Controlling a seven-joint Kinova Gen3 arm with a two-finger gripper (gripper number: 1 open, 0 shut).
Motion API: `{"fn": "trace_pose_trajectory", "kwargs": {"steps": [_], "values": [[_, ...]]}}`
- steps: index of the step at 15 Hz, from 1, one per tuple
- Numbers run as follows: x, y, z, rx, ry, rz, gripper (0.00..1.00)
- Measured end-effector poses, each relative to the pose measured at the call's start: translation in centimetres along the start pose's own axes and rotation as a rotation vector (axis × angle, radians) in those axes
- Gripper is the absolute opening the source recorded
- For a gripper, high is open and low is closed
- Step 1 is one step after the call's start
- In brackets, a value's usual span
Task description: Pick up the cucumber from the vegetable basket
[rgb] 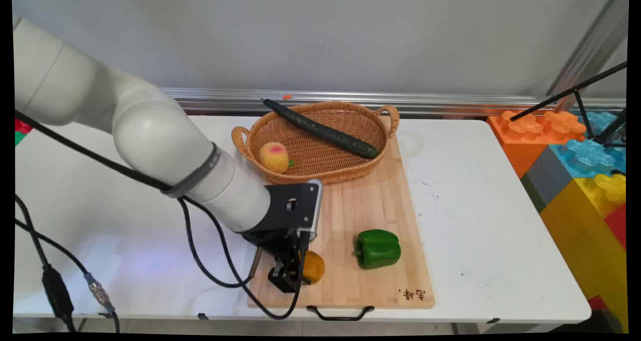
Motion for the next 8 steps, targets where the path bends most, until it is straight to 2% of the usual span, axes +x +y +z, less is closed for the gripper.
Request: {"fn": "trace_pose_trajectory", "kwargs": {"steps": [5,8], "values": [[1.0,-1.1,-1.6,0.010,0.017,-0.013,1.00],[1.7,-3.8,-3.3,0.051,0.022,-0.004,1.00]]}}
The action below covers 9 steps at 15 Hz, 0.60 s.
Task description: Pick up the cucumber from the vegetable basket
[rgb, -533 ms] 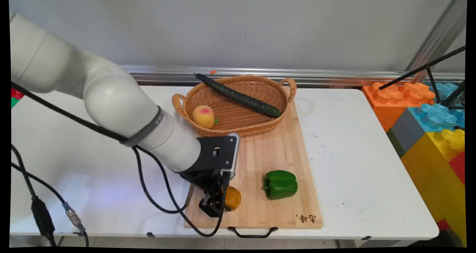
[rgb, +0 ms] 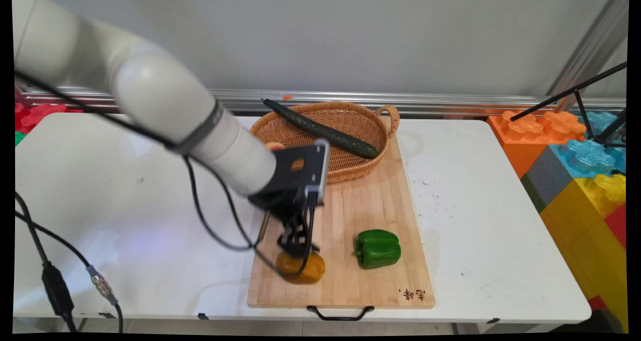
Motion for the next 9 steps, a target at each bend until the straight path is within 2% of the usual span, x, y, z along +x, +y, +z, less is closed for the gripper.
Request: {"fn": "trace_pose_trajectory", "kwargs": {"steps": [5,8,9], "values": [[0.4,-6.2,-1.9,0.102,-0.007,0.024,1.00],[0.6,-11.4,-2.5,0.188,-0.019,0.061,1.00],[0.7,-12.3,-2.5,0.201,-0.022,0.070,1.00]]}}
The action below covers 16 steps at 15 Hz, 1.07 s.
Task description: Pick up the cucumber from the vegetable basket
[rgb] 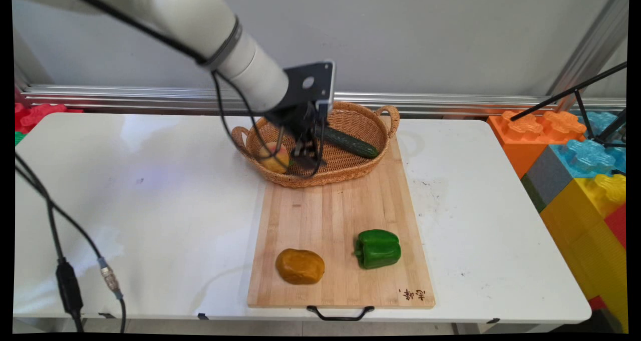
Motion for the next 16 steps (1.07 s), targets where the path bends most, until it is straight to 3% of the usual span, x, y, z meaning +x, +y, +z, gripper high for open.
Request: {"fn": "trace_pose_trajectory", "kwargs": {"steps": [3,9,16], "values": [[-0.2,-2.9,1.5,0.032,-0.013,0.038,1.00],[-1.2,-6.6,6.5,0.042,-0.056,0.120,1.00],[-2.6,-8.7,11.7,0.042,-0.097,0.173,1.00]]}}
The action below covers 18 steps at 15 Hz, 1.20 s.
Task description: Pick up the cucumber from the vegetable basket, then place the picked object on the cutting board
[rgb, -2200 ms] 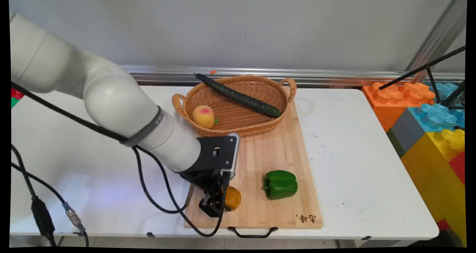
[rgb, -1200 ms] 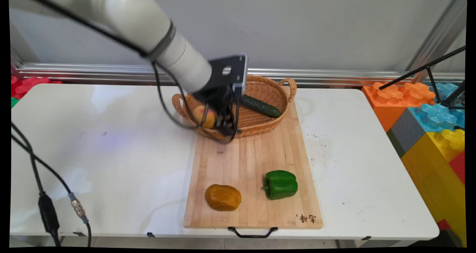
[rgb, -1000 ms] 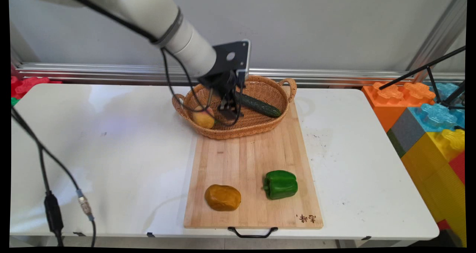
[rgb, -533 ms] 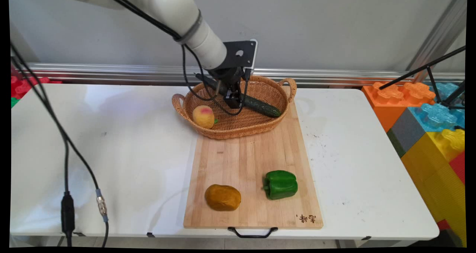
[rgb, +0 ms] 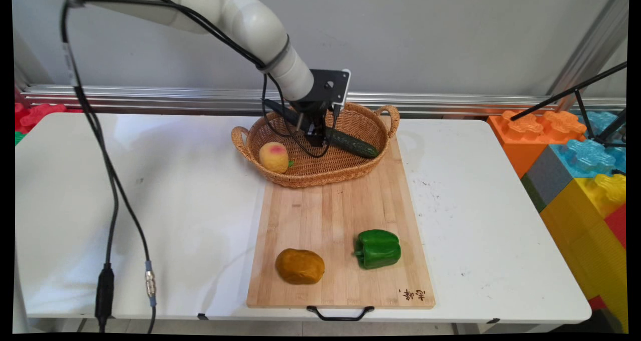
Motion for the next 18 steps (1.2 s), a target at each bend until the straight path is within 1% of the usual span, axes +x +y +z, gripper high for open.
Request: {"fn": "trace_pose_trajectory", "kwargs": {"steps": [3,6,7,12,15,18], "values": [[-0.3,-0.5,2.0,0.002,-0.010,0.024,1.00],[-0.4,-0.8,3.0,0.000,-0.015,0.040,1.00],[-0.4,-0.8,3.2,-0.002,-0.016,0.043,0.00],[0.1,-0.5,3.4,-0.011,-0.010,0.064,0.00],[0.4,0.1,2.2,-0.022,-0.004,0.071,0.00],[0.9,0.4,0.7,-0.014,0.009,0.057,0.00]]}}
